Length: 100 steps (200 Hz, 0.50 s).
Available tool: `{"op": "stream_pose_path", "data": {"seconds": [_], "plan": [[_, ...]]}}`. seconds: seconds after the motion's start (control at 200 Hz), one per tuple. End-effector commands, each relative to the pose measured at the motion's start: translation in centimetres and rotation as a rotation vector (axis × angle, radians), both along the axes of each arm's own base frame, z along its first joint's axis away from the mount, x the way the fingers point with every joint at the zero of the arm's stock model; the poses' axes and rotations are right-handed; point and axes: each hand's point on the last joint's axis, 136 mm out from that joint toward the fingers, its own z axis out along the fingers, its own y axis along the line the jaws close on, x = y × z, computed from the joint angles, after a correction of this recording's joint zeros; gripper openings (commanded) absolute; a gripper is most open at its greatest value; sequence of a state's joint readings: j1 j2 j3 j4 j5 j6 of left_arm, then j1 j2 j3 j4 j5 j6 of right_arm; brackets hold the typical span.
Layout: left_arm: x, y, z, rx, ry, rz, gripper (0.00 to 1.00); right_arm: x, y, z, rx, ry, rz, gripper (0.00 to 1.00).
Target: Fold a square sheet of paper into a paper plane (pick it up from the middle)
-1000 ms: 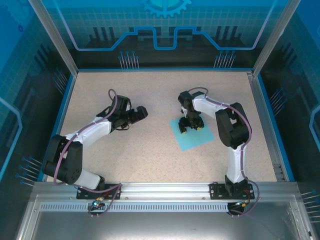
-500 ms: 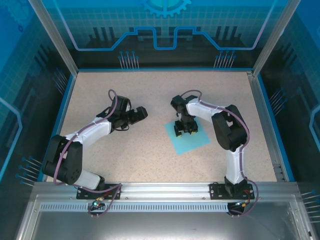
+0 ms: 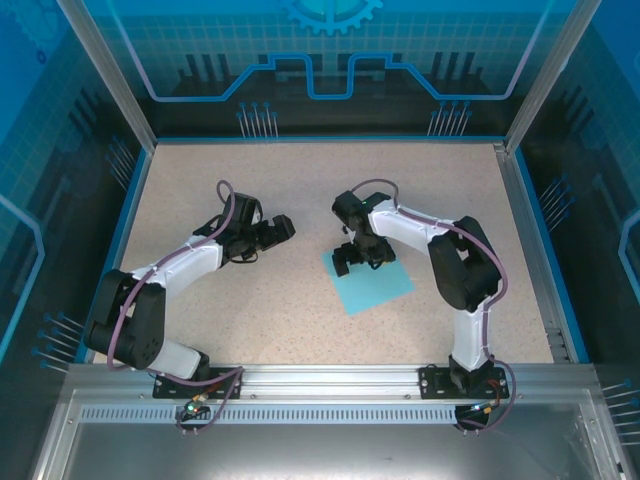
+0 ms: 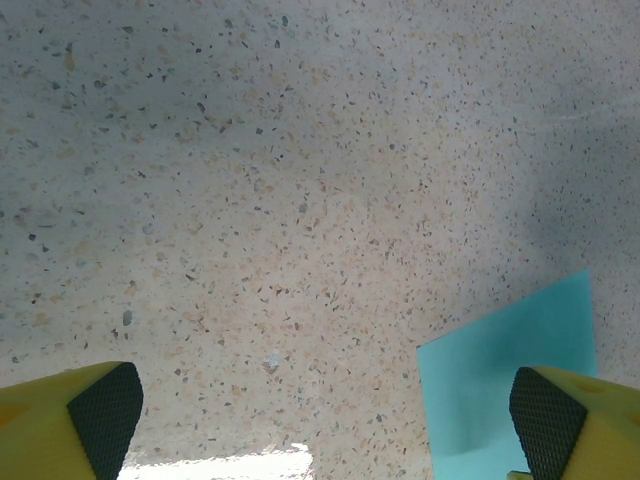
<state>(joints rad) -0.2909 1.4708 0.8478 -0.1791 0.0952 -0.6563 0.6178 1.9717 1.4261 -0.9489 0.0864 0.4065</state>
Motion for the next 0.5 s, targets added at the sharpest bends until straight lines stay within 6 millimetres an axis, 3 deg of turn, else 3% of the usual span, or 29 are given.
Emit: {"op": "stream_pose_path", "data": {"seconds": [0.0, 0.15, 0.32, 0.495], "plan": [[-0.8, -0.1, -0.3, -0.005, 0.02, -0.005, 0.98, -0.3, -1.1, -1.4, -0.029, 0.04, 0.037, 0.99], [-0.8, -0.1, -0.4, -0.004, 0.024, -0.001, 0.99, 0.2, -2.2, -2.5, -0.06, 0.049, 0.008, 1.0], [-0.8, -0.1, -0.4, 0.001, 0.026, -0.004, 0.98, -0.8, -2.5, -4.7, -0.078, 0.117, -0.019, 1.0], [-0.8, -0.1, -0.4, -0.002, 0.026, -0.004, 0.98, -1.6, -2.4, -6.3, -0.078, 0.16, -0.028, 0.91]]}}
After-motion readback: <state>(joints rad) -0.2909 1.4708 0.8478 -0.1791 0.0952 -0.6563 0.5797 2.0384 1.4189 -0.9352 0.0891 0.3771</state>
